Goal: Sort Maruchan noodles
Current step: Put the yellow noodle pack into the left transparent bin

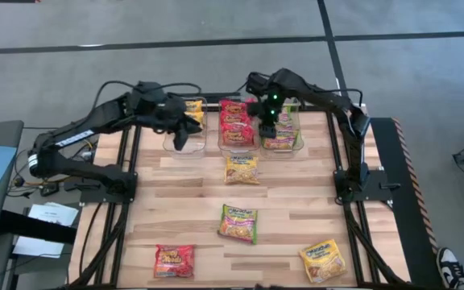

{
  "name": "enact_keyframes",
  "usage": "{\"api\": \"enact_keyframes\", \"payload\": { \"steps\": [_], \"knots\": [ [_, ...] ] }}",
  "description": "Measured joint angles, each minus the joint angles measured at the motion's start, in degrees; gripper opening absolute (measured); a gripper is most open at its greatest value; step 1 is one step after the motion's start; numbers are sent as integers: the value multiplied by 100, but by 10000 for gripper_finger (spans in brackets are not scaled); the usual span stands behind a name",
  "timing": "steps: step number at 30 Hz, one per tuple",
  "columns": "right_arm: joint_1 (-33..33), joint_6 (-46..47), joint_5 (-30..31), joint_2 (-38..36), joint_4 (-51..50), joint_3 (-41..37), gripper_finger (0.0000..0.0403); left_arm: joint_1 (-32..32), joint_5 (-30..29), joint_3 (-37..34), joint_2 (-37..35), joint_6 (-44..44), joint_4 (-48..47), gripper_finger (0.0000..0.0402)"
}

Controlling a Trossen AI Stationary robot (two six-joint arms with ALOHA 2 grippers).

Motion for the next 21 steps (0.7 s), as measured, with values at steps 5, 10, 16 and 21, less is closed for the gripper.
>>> {"api": "enact_keyframes", "payload": {
  "steps": [5, 10, 16, 21],
  "knots": [
    [507, 316, -7, -2, -921, 65, 176, 0, -32, 0, -436, 119, -72, 116],
    [1160, 1089, -291, 0, -877, 12, 176, 0, -34, 0, -793, 305, -144, 116],
    [2044, 1616, -476, -6, -882, 12, 176, 0, -19, 0, -1098, 316, -586, 116],
    [2743, 2189, -390, -352, -874, -362, 176, 0, 20, 0, -1204, 318, -1119, 116]
  ]
}}
